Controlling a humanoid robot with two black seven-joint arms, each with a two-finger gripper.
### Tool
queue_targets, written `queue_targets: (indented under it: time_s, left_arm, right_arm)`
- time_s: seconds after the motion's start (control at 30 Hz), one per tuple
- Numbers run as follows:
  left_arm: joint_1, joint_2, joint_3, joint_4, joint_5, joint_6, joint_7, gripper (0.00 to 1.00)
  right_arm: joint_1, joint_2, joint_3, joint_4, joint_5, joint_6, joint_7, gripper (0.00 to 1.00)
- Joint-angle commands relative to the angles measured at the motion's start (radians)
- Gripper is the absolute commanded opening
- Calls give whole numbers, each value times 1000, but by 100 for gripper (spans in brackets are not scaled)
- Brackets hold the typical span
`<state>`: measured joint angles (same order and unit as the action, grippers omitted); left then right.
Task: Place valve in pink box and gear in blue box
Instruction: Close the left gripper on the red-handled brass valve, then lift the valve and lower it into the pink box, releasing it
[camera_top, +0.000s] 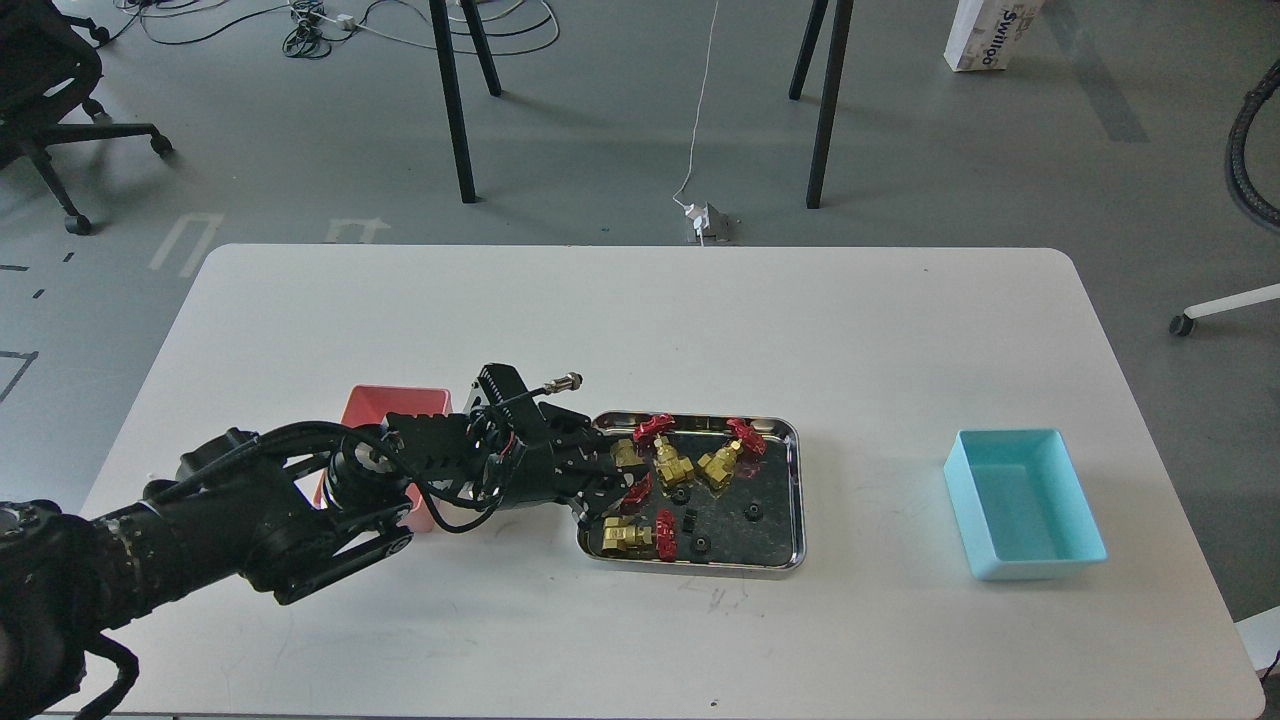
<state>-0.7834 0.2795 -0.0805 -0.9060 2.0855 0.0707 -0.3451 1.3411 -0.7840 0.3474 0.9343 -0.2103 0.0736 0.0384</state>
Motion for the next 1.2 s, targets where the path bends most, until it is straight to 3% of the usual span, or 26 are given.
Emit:
queue_targets:
  time_s: [0.0, 0.27, 0.43, 0.67, 1.17]
  left_arm:
    - [-4, 24, -36, -49, -45, -2, 1, 25]
    - [-4, 229, -162, -194, -183, -38, 17, 25]
    - [9, 433, -191, -290, -265, -32, 20, 25]
    - [159, 645, -194, -407, -285, -5, 24, 26]
    - [268, 572, -182, -234, -274, 142, 23, 26]
  right_arm:
    - [0, 2, -1, -3, 0, 0, 0, 99]
    - [7, 26, 1, -37, -8, 0, 0, 99]
    - [10, 28, -1, -48, -8, 0, -2, 99]
    - [12, 45, 1, -68, -9, 0, -2, 99]
    - [24, 101, 1, -106, -11, 0, 0, 99]
